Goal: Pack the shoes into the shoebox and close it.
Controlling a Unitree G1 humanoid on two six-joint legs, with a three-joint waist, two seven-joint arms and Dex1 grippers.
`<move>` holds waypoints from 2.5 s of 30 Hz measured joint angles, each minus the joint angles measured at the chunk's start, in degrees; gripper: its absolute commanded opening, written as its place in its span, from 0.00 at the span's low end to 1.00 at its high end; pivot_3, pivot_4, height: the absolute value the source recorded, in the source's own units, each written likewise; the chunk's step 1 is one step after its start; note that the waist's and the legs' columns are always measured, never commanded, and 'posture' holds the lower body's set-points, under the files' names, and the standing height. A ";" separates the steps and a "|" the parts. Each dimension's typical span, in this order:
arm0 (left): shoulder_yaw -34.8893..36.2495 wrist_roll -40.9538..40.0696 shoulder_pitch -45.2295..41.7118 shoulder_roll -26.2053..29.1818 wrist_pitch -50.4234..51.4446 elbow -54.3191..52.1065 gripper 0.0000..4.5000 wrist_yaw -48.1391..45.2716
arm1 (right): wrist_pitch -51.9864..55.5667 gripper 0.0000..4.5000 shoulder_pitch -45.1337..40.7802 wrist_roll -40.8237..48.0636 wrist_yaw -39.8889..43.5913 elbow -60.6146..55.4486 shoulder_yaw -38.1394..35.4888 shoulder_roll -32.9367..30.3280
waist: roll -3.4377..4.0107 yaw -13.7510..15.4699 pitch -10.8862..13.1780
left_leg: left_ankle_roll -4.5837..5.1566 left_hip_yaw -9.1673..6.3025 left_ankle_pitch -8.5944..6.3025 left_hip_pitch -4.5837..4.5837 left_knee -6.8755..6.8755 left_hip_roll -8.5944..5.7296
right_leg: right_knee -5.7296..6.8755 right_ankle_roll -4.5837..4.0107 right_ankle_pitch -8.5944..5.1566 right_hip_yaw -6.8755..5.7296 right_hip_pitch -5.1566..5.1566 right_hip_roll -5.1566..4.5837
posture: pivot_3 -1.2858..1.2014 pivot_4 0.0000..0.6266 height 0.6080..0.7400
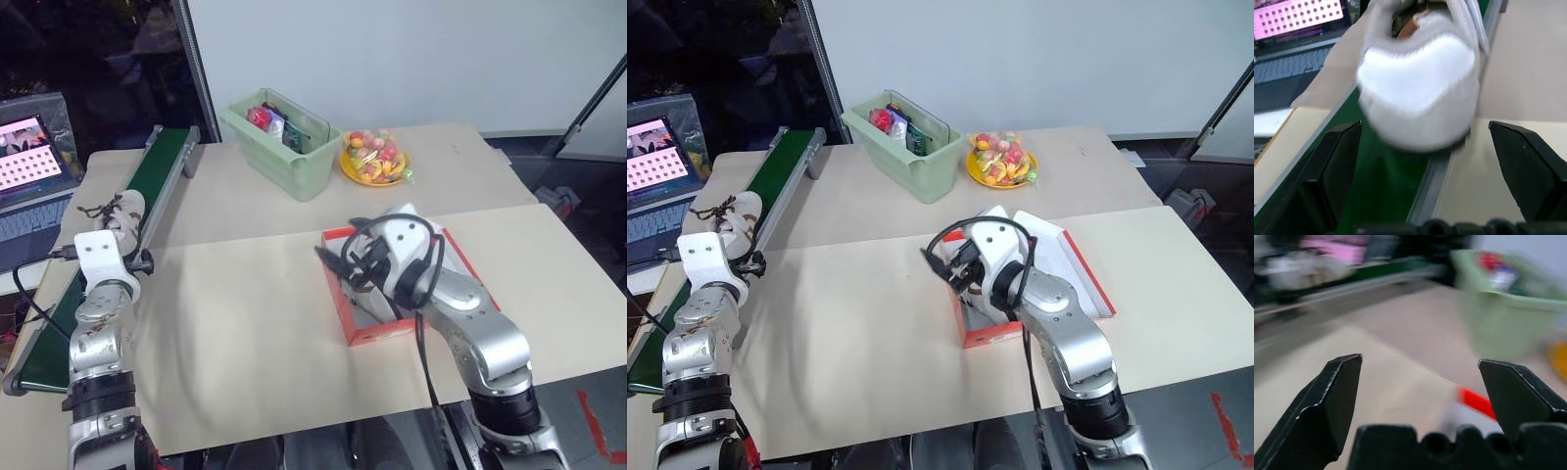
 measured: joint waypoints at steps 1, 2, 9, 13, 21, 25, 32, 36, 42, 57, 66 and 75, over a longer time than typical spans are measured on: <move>0.07 -0.02 0.00 0.00 0.01 0.09 0.99 0.18 | 0.02 1.00 0.67 1.57 2.25 -0.29 0.22 -1.25 | 0.00 0.02 0.00 | 0.00 -0.01 0.00 0.00 0.00 0.00 | 0.00 0.00 0.00 -0.01 0.00 0.00 | 0.52 0.24 1.00; 0.19 -0.01 0.00 0.00 0.02 0.13 0.99 0.34 | 0.02 1.00 1.16 2.73 3.80 -0.42 0.43 -2.03 | -0.01 0.04 0.00 | 0.00 0.00 0.00 0.00 0.00 0.00 | 0.01 0.00 0.00 -0.01 0.00 0.00 | 0.52 0.24 1.00; 1.25 -0.10 -0.47 -0.01 0.11 1.44 0.99 1.05 | -0.03 1.00 1.22 5.73 9.73 -0.93 1.90 -5.24 | -0.01 1.04 0.01 | -0.01 -0.03 0.00 0.02 0.03 0.00 | 0.04 0.00 0.00 -0.09 0.06 0.00 | 0.52 0.24 1.00; 1.81 -0.93 -0.70 -0.21 0.39 1.72 0.93 1.25 | -0.56 1.00 0.31 6.09 10.86 -0.77 2.90 -5.70 | -0.01 1.60 0.01 | -0.01 -0.07 0.01 0.02 0.03 0.00 | 0.03 -0.01 0.00 -0.15 0.07 -0.02 | 0.52 0.24 1.00; 1.96 -1.93 -1.20 -0.20 0.19 1.56 0.61 1.24 | -0.71 1.00 -1.05 5.18 9.49 1.13 3.03 -5.44 | -0.01 1.60 0.01 | -0.05 -0.09 0.03 0.04 0.03 0.01 | 0.07 -0.02 0.01 -0.19 0.09 -0.02 | 0.52 0.24 1.00; 0.40 -0.59 -1.19 -0.21 0.09 0.82 0.61 2.14 | -0.66 1.00 -3.08 5.15 6.54 3.95 1.70 -2.67 | -0.02 1.62 0.01 | -0.08 -0.12 0.04 0.01 0.05 0.00 | 0.06 -0.03 0.01 -0.23 0.10 -0.02 | 0.52 0.24 1.00; -11.44 8.74 -1.66 -0.74 -6.99 -9.79 0.61 3.47 | 12.30 1.00 -12.05 14.32 -5.83 15.74 -12.86 10.62 | -0.25 1.53 0.10 | -0.10 -0.16 0.01 -0.18 -0.03 0.04 | 0.03 -0.09 0.05 -0.22 -0.07 -0.05 | 0.52 0.24 1.00; -17.69 4.59 -3.58 -7.71 -8.56 -17.48 0.61 -2.25 | 26.20 1.00 -20.66 26.50 -20.31 28.26 -31.82 21.79 | -0.22 1.74 0.08 | -0.07 -0.29 -0.02 -0.49 -0.10 0.06 | 0.07 -0.12 0.08 -0.23 -0.27 -0.11 | 0.52 0.24 1.00; -28.04 -6.58 -2.01 -12.35 -1.28 -26.70 0.61 -15.06 | 36.77 1.00 -25.13 36.39 -31.46 37.20 -44.26 24.87 | -0.17 0.14 0.06 | -0.04 0.00 -0.01 -1.58 0.00 -0.01 | 0.36 -0.08 0.10 -0.02 -1.65 -0.15 | 0.52 0.24 1.00; -25.93 -8.63 -3.84 -11.84 2.88 -27.53 0.61 -16.23 | 35.04 1.00 -27.30 47.29 -41.76 39.57 -47.25 25.94 | -0.10 -0.88 0.04 | -0.02 0.26 0.00 -1.46 0.20 0.02 | 0.78 -0.09 0.10 0.09 -1.63 -0.03 | 0.52 0.24 1.00; -26.27 -8.77 -3.75 -11.84 4.62 -25.36 0.61 -17.35 | 28.00 1.00 -28.23 54.76 -44.58 39.04 -45.64 25.90 | -0.10 -0.90 0.04 | -0.02 0.25 0.00 -1.45 0.20 0.03 | 0.78 -0.09 0.10 0.09 -1.63 -0.03 | 0.52 0.24 1.00; -26.34 -8.60 -4.62 -11.80 4.61 -25.36 0.61 -17.49 | 25.16 1.00 -28.09 56.94 -46.08 39.04 -42.31 25.15 | -0.09 -0.88 0.04 | -0.02 0.26 0.00 -1.45 0.20 0.03 | 0.78 -0.09 0.10 0.11 -1.63 -0.03 | 0.52 0.24 1.00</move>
